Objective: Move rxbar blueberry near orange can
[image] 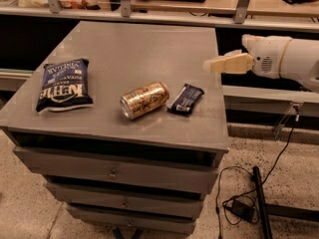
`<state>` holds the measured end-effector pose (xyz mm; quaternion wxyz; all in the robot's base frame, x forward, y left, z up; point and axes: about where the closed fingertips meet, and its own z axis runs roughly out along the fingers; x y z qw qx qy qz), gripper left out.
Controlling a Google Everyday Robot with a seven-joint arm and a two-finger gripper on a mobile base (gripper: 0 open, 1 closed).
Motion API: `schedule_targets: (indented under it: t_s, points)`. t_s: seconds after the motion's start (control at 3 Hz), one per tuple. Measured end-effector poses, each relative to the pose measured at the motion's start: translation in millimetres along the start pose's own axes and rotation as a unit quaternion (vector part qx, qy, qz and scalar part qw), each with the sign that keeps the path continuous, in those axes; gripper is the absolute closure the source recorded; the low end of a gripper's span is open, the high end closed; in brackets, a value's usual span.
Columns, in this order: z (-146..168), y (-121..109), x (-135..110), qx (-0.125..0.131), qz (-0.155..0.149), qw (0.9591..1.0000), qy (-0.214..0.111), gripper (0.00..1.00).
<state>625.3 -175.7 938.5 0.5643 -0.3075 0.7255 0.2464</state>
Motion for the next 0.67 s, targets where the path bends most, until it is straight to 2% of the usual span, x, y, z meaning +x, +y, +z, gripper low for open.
schedule_targets:
  t_s: [0.33, 0.67]
  points:
    - [0.7, -15.8, -3.9, 0.038, 0.000, 0.9992, -0.008, 0.00]
    - [0.8, -15.7, -3.9, 0.038, 0.000, 0.9992, -0.008, 0.00]
